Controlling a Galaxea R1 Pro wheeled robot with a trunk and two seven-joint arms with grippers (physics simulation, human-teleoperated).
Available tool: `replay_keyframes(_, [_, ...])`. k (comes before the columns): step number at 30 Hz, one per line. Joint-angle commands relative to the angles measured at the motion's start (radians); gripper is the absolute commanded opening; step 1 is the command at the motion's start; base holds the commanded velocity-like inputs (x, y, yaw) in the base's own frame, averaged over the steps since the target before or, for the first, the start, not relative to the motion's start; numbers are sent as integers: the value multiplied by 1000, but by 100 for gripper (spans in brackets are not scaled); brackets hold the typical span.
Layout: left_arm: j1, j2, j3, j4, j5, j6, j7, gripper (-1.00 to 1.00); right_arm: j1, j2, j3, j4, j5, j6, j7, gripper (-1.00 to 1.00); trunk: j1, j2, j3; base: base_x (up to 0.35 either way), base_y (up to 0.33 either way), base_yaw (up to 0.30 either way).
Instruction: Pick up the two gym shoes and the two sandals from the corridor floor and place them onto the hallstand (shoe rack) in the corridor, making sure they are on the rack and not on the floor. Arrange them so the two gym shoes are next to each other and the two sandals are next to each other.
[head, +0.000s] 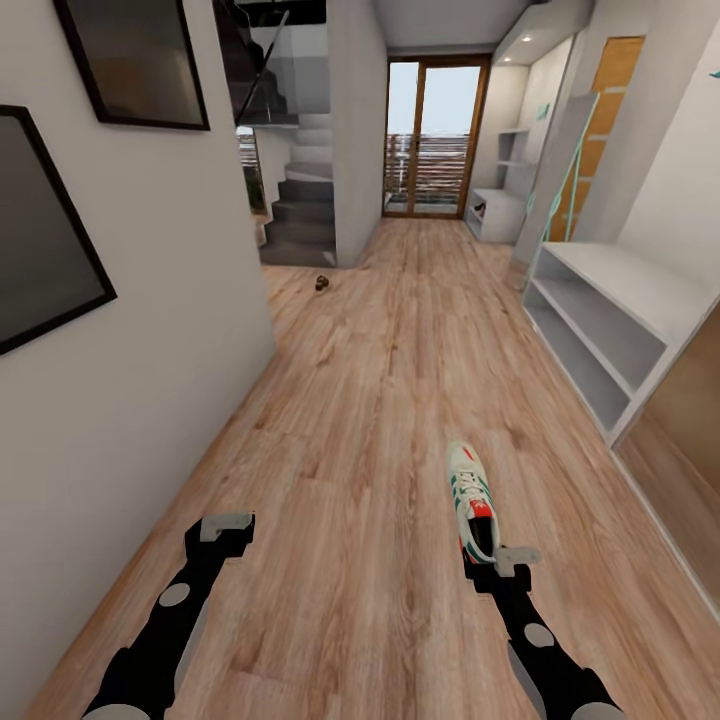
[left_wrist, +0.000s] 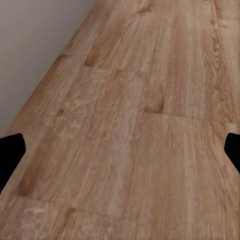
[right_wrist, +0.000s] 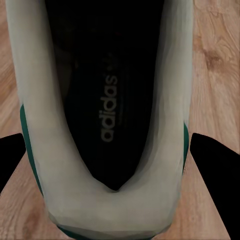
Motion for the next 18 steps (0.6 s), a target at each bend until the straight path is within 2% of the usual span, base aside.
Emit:
replay_keyframes(1, [0, -1, 6, 0, -11, -4, -6, 100, -1, 0, -3, 1, 11, -3, -4, -100, 0, 0, 1, 339, 0, 0])
replay_keyframes(18, [-1, -1, 7, 1, -11, -3, -6, 100, -1, 0, -3, 2, 11, -3, -4, -100, 0, 0, 27, 338, 0, 0])
